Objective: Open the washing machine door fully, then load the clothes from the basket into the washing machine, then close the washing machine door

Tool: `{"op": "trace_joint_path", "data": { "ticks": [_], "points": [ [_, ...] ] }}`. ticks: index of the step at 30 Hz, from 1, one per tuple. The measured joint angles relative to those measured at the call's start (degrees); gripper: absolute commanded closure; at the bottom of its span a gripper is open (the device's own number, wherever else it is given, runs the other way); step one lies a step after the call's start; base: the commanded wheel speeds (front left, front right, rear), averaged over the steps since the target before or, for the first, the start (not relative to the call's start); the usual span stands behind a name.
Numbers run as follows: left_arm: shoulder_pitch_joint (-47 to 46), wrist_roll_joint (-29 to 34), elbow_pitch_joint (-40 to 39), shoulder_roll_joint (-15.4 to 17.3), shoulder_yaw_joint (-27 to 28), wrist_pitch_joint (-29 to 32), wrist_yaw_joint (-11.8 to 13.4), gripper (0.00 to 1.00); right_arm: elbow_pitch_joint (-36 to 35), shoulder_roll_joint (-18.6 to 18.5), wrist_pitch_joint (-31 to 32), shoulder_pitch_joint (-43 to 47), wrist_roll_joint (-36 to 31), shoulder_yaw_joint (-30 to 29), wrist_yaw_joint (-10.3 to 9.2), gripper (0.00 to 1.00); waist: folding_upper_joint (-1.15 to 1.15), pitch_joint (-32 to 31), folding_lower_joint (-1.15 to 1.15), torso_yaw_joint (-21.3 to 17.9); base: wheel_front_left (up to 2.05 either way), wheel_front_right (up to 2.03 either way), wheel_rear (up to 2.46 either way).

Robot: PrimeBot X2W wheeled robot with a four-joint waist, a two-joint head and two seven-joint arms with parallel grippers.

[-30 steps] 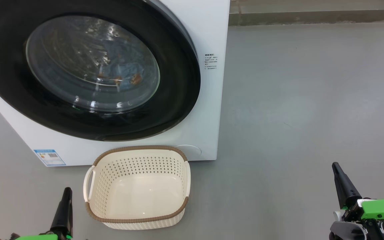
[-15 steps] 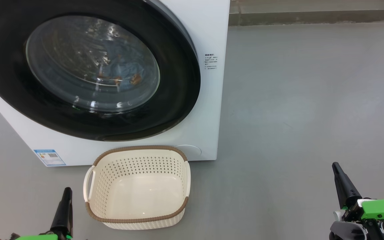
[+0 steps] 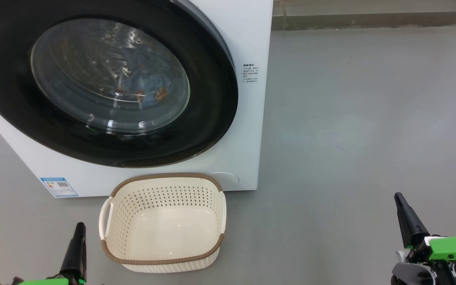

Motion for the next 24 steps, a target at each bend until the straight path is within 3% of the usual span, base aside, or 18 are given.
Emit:
{"op": "trace_joint_path", "data": {
  "ticks": [24],
  "points": [
    [0.0,0.0,0.0,0.0,0.0,0.0,0.0,1.00,0.0,0.0,0.0,0.0,0.0,0.0,0.00,1.00,0.00,0.0,0.00,0.0,0.00,0.00,0.00]
  ]
}}
